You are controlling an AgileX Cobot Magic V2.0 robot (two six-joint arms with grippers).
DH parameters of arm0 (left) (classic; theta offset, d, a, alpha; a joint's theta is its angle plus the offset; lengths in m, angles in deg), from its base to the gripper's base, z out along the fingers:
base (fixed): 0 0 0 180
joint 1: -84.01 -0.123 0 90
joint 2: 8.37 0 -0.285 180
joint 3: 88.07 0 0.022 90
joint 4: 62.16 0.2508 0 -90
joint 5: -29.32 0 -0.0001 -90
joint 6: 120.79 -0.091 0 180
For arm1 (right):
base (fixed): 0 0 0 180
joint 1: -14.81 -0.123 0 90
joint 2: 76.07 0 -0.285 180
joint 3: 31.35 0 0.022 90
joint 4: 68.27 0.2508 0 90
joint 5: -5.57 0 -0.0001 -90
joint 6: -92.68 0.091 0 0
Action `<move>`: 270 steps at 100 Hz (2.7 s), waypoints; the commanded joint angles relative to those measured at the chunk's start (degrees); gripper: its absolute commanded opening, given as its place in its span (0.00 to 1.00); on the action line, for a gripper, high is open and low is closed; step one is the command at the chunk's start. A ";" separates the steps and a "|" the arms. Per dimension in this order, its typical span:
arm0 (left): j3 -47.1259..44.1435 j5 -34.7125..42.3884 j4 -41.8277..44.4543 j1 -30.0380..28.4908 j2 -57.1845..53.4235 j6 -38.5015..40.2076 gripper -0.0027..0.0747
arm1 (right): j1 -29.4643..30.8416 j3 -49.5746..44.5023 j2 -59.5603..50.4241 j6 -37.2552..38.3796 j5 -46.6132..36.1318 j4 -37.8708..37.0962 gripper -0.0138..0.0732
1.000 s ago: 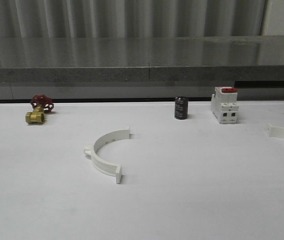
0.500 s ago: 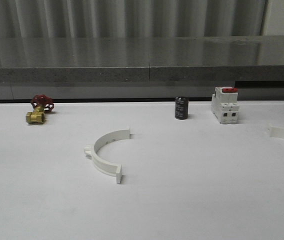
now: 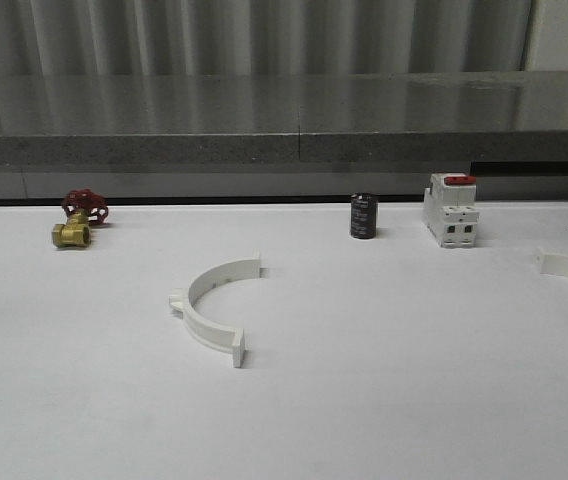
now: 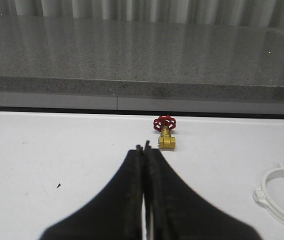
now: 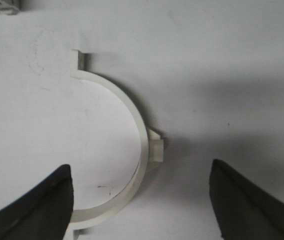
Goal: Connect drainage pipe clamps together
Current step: 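Grasp the second white clamp half with the right gripper and lift it, then carry the clamp half to the first half, aligning their ends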
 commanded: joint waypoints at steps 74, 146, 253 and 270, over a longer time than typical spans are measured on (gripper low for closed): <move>1.39 4.75 0.11 -0.17 0.41 -0.06 0.01 | 0.37 2.04 9.20 -1.79 -5.59 0.24 0.75; 1.39 4.75 0.11 -0.17 0.41 -0.06 0.01 | 0.37 2.04 9.20 0.99 -5.63 0.40 0.24; 1.39 4.75 0.11 -0.17 0.41 -0.06 0.01 | -26.69 9.18 7.78 24.91 -3.26 1.91 0.25; 1.39 4.75 0.11 -0.17 0.41 -0.06 0.01 | -29.52 9.43 8.77 31.50 -3.75 -2.06 0.25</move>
